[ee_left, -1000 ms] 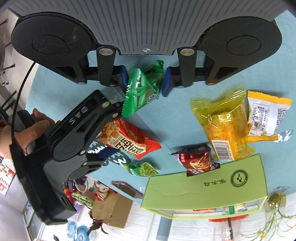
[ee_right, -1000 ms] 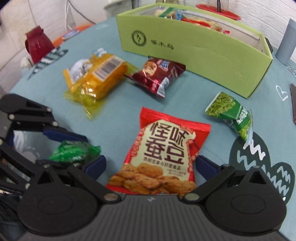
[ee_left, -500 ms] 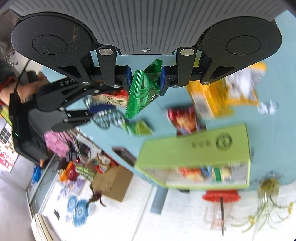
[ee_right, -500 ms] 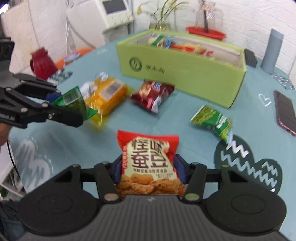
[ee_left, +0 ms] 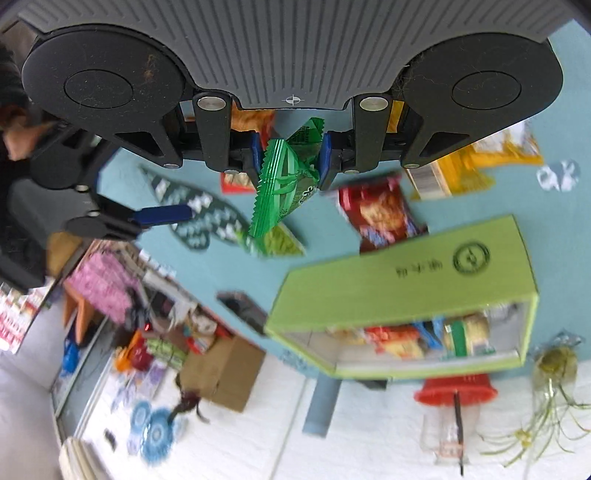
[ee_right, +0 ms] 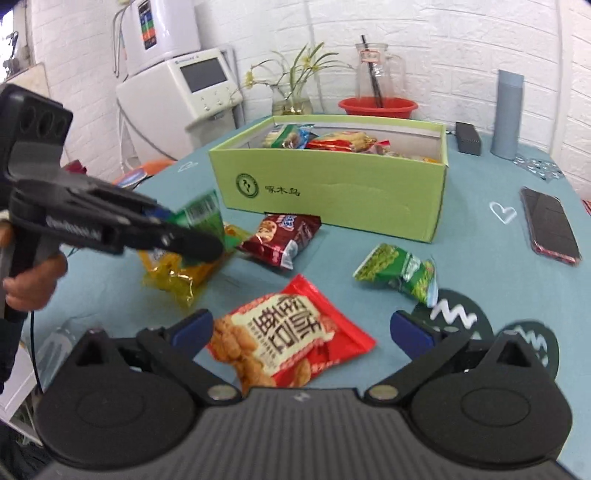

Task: Organize snacks
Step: 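Move the left gripper to the red bean-snack bag and grasp it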

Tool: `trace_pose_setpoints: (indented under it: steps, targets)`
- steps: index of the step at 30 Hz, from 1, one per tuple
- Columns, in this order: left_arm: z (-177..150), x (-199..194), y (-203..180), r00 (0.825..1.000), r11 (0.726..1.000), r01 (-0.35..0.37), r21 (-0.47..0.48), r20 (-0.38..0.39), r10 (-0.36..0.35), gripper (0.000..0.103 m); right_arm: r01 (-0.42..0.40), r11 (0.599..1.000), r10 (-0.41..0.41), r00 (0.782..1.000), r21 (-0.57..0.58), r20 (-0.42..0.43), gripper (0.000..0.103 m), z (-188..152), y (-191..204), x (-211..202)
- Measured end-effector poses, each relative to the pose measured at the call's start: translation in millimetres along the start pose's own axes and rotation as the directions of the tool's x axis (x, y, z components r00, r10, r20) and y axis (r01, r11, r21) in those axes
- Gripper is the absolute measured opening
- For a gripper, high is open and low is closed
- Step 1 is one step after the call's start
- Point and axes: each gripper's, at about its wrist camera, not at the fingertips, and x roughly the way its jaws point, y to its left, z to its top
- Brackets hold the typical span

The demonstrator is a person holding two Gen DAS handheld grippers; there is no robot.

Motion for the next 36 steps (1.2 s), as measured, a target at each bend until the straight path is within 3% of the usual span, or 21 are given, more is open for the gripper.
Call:
trace_pose_setpoints:
  steps: [3, 5, 6, 7, 9, 10, 12, 14, 18, 20, 24, 28, 33, 36]
  targets:
    - [1.2, 18.4, -1.3, 0.993, 0.993, -0.117, 0.02, -0.02, 0.117, 0.005, -0.046, 0.994, 0.044, 0.999, 0.099, 0.016, 0.102, -18.0, 0.5, 0.2]
    - [5.5, 26.3, -0.1, 0.971, 0.97, -0.237, 0.042, -0.004, 0.238, 0.006, -0.055, 0.985, 0.05, 0.998, 0.164, 0.035, 0.102, -25.9, 1.1, 1.1]
    - [7.2, 26.1, 0.8, 0.965, 0.964, -0.263, 0.044, 0.001, 0.263, 0.015, -0.045, 0.981, 0.037, 0.998, 0.189, 0.048, 0.102, -29.2, 1.7, 0.8]
    - [8.4, 22.2, 5.1, 0.966, 0.966, -0.258, 0.028, -0.003, 0.259, 0.04, -0.031, 0.978, 0.019, 0.998, 0.206, 0.06, 0.102, -32.6, 4.2, 0.1]
    - [7.1, 2.6, 8.6, 0.976, 0.977, -0.213, -0.02, 0.039, 0.214, 0.066, -0.013, 0.978, -0.004, 0.997, 0.206, 0.081, 0.102, -37.1, 9.4, -1.0]
    - [5.4, -7.7, 8.7, 0.976, 0.978, -0.208, -0.032, 0.064, 0.21, 0.07, -0.008, 0.98, -0.01, 0.996, 0.199, 0.087, 0.102, -38.6, 12.4, -1.5]
    - [3.7, -23.6, 7.5, 0.968, 0.972, -0.23, -0.048, 0.091, 0.233, 0.067, -0.014, 0.982, -0.005, 0.995, 0.19, 0.098, 0.102, -40.3, 15.5, -2.4]
    - [0.6, -33.5, 6.1, 0.972, 0.977, -0.207, -0.061, 0.101, 0.212, 0.062, -0.016, 0.986, -0.004, 0.993, 0.167, 0.116, 0.102, -39.3, 19.1, -1.7]
    - [1.7, -23.0, -6.3, 0.998, 0.997, -0.024, -0.078, 0.054, 0.029, 0.057, -0.001, 0.991, -0.014, 0.993, 0.136, 0.116, 0.102, -34.2, 27.4, 5.3]
    - [3.5, -6.2, -17.4, 1.0, 0.998, 0.017, -0.058, 0.013, -0.016, 0.047, 0.009, 0.992, -0.022, 0.994, 0.124, 0.104, 0.102, -34.6, 31.1, 7.2]
    - [-5.6, 27.9, -28.7, 0.993, 0.999, 0.025, -0.045, -0.118, -0.031, 0.027, 0.01, 0.996, -0.016, 0.997, 0.09, 0.075, 0.102, -34.9, 34.7, 11.6]
    - [-18.1, 33.4, -27.8, 0.985, 0.991, 0.087, -0.102, -0.141, -0.1, 0.013, -0.022, 0.999, 0.019, 0.998, 0.049, 0.061, 0.102, -33.8, 38.6, 18.7]
    - [-29.7, 30.3, -40.3, 0.977, 0.984, 0.145, -0.099, -0.145, -0.159, 0.011, -0.009, 1.0, 0.009, 0.999, 0.006, 0.05, 0.102, -39.8, 45.4, 8.3]
    - [-36.7, 28.1, -43.3, 0.979, 0.986, 0.129, -0.102, -0.144, -0.143, 0.019, 0.022, 1.0, -0.022, 0.998, 0.002, 0.062, 0.102, -44.0, 46.7, -2.6]
